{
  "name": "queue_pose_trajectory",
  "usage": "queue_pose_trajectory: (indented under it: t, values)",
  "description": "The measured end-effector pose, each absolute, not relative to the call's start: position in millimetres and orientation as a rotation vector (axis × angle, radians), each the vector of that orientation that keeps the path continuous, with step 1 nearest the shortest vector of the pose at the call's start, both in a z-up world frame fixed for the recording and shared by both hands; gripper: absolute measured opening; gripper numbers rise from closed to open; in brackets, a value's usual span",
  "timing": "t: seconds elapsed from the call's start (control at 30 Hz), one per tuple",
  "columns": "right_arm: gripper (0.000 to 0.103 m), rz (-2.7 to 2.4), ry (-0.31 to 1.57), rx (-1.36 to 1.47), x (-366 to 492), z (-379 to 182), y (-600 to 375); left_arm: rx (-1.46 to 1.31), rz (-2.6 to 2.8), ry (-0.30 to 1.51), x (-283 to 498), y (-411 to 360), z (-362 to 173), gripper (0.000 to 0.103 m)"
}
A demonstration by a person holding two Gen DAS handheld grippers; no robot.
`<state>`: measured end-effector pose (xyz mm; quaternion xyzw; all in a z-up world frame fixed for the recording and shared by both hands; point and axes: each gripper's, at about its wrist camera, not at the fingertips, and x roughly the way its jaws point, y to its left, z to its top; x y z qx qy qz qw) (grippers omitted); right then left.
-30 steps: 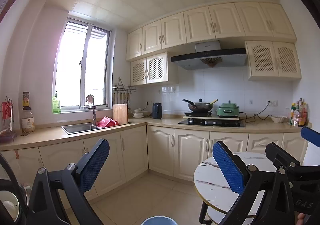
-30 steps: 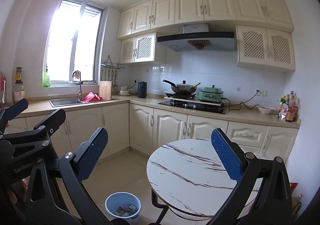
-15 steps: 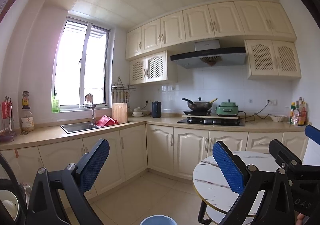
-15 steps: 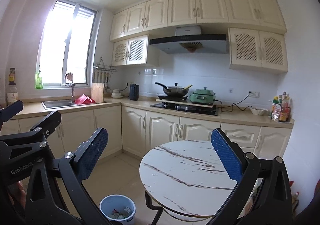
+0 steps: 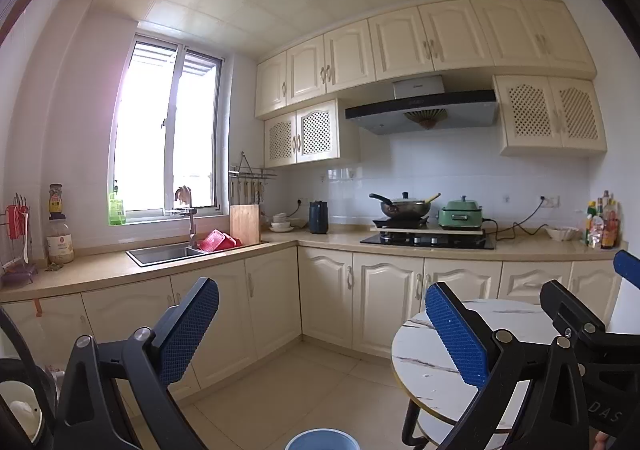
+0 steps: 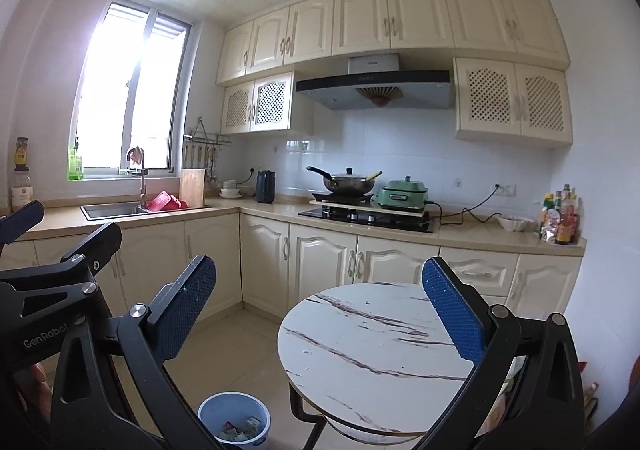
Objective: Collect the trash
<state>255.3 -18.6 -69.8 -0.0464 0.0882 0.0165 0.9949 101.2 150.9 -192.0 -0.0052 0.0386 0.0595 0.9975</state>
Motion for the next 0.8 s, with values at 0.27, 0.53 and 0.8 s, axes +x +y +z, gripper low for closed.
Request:
queue_pose_trajectory:
  t: [0.27,0.53,0.8]
  values:
    - [0.103,0.033,0.184,-0.092,257.5,-70.6,-19.6,-0.009,0.114,0.082,113.5,159.3,-175.5,0.102]
    - [0.103,0.036,0.195,-0.090,261.5,-68.5,-23.0,-0.007,0.108,0.090,123.8,171.3,-163.0,0.102]
    - [0.103,0.037,0.197,-0.091,261.5,-69.3,-24.8,-0.007,0.104,0.092,127.4,178.0,-159.3,0.102]
